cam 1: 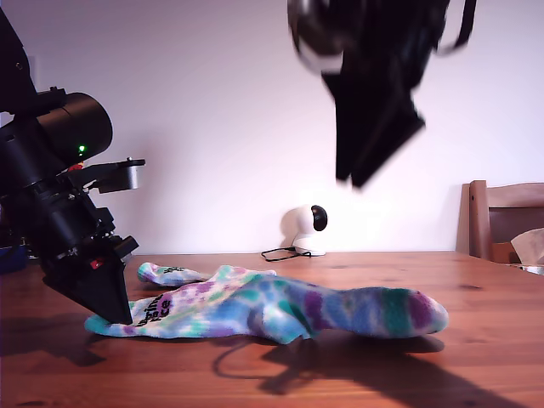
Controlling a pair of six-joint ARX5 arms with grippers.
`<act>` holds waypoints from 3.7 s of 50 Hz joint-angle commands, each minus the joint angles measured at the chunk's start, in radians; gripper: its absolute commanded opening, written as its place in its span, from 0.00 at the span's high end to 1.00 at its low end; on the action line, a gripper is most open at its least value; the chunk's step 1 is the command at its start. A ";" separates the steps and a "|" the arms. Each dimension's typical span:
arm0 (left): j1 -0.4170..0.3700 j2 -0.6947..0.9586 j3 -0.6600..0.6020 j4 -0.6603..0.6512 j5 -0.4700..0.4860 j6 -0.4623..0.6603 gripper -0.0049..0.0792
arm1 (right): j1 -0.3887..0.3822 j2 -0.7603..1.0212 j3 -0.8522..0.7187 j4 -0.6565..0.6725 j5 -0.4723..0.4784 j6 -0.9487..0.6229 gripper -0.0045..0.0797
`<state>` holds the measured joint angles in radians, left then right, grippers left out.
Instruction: Fold the socks in front of you. After folding them, place them to the right side.
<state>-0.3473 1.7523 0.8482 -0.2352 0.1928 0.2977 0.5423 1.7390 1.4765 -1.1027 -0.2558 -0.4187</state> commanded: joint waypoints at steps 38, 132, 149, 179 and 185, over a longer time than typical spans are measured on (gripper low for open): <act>-0.002 0.140 -0.137 -0.105 -0.033 0.009 0.96 | -0.068 0.264 -0.007 0.041 0.038 -0.035 0.63; -0.002 0.139 -0.137 -0.127 -0.036 0.008 0.96 | -0.121 0.386 0.230 0.167 0.215 -0.026 0.49; -0.002 0.139 -0.134 -0.127 -0.031 0.006 0.96 | -0.117 0.386 0.256 0.061 0.069 0.002 0.96; -0.002 0.138 -0.096 -0.133 0.044 -0.004 0.96 | -0.117 0.472 0.252 0.097 0.029 0.019 0.96; -0.002 0.138 -0.084 -0.137 0.068 -0.011 0.96 | -0.116 0.492 0.252 0.109 0.026 0.019 0.96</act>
<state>-0.3374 1.7599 0.8707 -0.2718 0.2623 0.2916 0.4206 2.2135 1.7306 -0.9997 -0.2256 -0.4042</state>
